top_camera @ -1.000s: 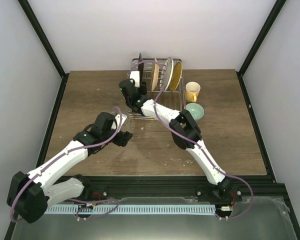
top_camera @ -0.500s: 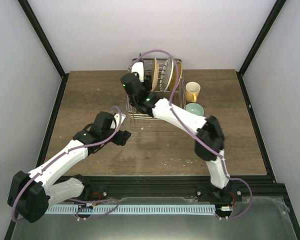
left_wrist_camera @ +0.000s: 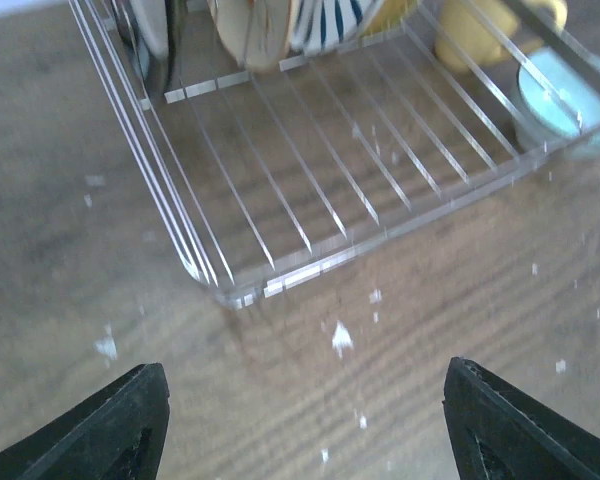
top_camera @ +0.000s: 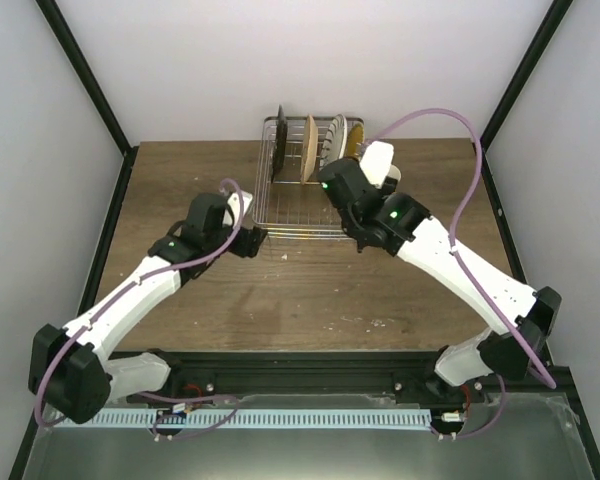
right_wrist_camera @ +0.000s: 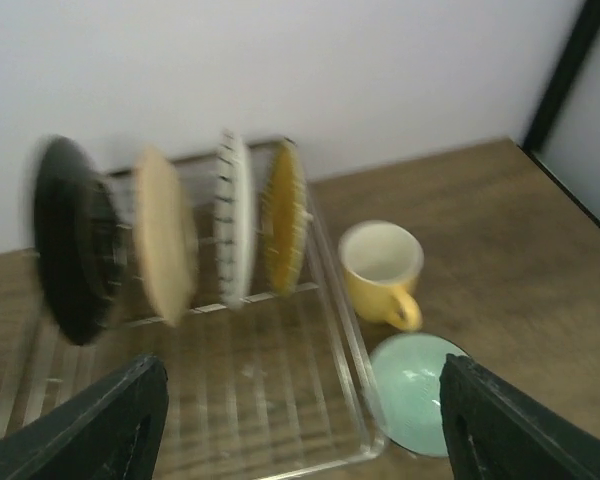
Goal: Load the mixed dishes into the dish rack
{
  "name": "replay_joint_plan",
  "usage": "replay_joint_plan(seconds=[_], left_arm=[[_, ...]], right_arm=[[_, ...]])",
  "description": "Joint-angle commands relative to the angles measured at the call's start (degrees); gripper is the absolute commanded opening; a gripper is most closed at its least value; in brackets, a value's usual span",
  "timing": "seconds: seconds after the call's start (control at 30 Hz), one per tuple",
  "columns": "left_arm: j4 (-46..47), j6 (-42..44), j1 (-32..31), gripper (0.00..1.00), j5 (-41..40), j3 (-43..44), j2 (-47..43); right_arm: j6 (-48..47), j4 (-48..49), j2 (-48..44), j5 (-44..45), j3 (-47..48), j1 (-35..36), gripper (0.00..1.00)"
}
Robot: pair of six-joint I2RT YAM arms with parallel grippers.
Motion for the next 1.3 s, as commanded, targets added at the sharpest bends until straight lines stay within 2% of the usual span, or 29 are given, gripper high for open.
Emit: replay_joint_plan(seconds=[0.0, 0.17, 0.3, 0.5, 0.57, 0.63, 0.8, 1.1, 1.27], left_arm=[[4.53, 2.18, 0.34, 0.78, -2.58, 7.87, 4.35], [5.54, 4.12, 0.43, 0.81, -4.11, 15.92, 8.82], [5.22, 4.57, 0.48, 0.81, -4.08, 19.82, 10.81], [4.77, 5.6, 0.42, 0.81, -4.66, 23.4, 13.23], [4.46, 6.09, 0.43, 0.81, -4.8, 24.45, 13.98], [4.26, 6.67, 0.48, 0.81, -5.01, 25.51, 14.7], [3.84, 7.24, 0.43, 0.81, -5.77, 27.3, 16.1], [4.02, 6.79, 0.52, 0.81, -5.85, 27.4, 17.9], [4.73, 6.88, 0.69, 0.81, -5.46, 28.0, 19.18]], right_arm=[[12.91, -12.13, -2.45, -8.61, -7.29, -9.49, 0.75], [13.79, -6.26, -6.74, -20.87, -17.3, -19.95, 0.76], [8.62, 2.42, -8.57, -26.78, -21.07, -28.42, 0.75], [-0.88, 8.97, -1.84, -31.69, -18.75, -35.77, 0.74], [-3.34, 10.78, 1.91, -36.38, -17.73, -38.08, 0.68], [-6.08, 12.74, 5.53, -39.2, -16.58, -39.12, 0.61], [-11.62, 14.08, 13.39, -40.84, -12.78, -39.3, 0.51], [-16.27, 12.68, 16.88, -38.31, -9.63, -39.26, 0.52], [-15.55, 12.43, 17.89, -38.51, -8.83, -39.31, 0.52]])
